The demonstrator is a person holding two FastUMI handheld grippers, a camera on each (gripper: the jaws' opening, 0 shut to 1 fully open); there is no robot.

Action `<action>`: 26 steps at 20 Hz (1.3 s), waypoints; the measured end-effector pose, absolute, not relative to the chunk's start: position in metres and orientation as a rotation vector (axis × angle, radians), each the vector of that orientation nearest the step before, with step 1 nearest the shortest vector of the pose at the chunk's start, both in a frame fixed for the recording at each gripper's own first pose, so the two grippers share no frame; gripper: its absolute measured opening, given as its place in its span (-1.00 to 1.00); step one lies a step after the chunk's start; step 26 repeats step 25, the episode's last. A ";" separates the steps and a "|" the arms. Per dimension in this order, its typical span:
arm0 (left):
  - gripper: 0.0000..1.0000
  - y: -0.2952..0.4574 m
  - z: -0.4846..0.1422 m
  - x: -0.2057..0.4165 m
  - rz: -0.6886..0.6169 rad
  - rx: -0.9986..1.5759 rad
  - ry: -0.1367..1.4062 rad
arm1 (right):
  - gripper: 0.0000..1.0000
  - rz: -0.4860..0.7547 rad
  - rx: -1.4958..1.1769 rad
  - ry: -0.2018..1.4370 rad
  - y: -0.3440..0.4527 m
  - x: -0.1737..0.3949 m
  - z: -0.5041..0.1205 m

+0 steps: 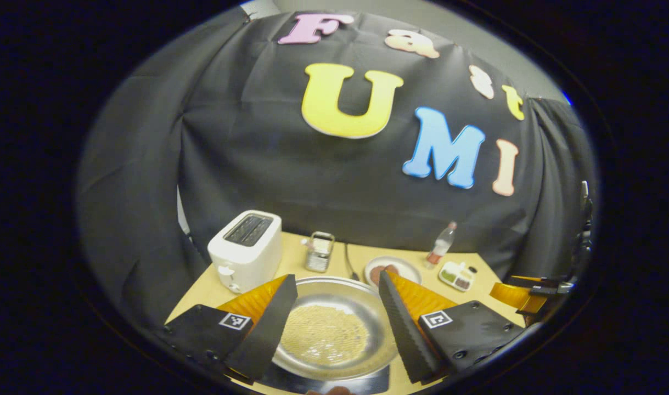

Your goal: First push the handle of the pot to place it horizontally, then grasp the pot with both hands and set it on the induction cooktop.

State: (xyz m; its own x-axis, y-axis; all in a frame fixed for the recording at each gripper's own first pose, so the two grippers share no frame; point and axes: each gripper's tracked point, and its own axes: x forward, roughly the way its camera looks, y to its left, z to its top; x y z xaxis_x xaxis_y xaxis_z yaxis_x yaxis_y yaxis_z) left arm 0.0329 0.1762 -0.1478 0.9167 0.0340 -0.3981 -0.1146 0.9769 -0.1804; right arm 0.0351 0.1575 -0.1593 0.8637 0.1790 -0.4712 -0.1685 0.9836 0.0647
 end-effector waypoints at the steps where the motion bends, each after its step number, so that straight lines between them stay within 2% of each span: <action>1: 0.94 0.159 -0.131 0.029 0.083 -0.190 0.367 | 0.93 0.186 0.027 0.454 0.146 0.032 -0.143; 2: 0.97 0.146 -0.116 0.021 0.091 -0.170 0.330 | 0.92 0.183 0.030 0.411 0.133 0.030 -0.124; 6: 0.90 0.080 -0.050 0.005 0.091 -0.144 0.180 | 0.92 0.141 0.011 0.260 0.077 0.019 -0.065; 12: 0.94 0.013 0.028 -0.021 0.110 -0.084 0.035 | 0.92 0.119 0.059 0.162 0.022 0.005 -0.008; 19: 0.90 -0.010 0.045 -0.036 0.104 -0.081 0.023 | 0.92 0.098 0.061 0.124 -0.005 -0.005 0.010; 26: 0.94 0.000 0.050 -0.042 0.102 -0.076 0.022 | 0.92 0.087 0.086 0.131 -0.004 -0.005 0.008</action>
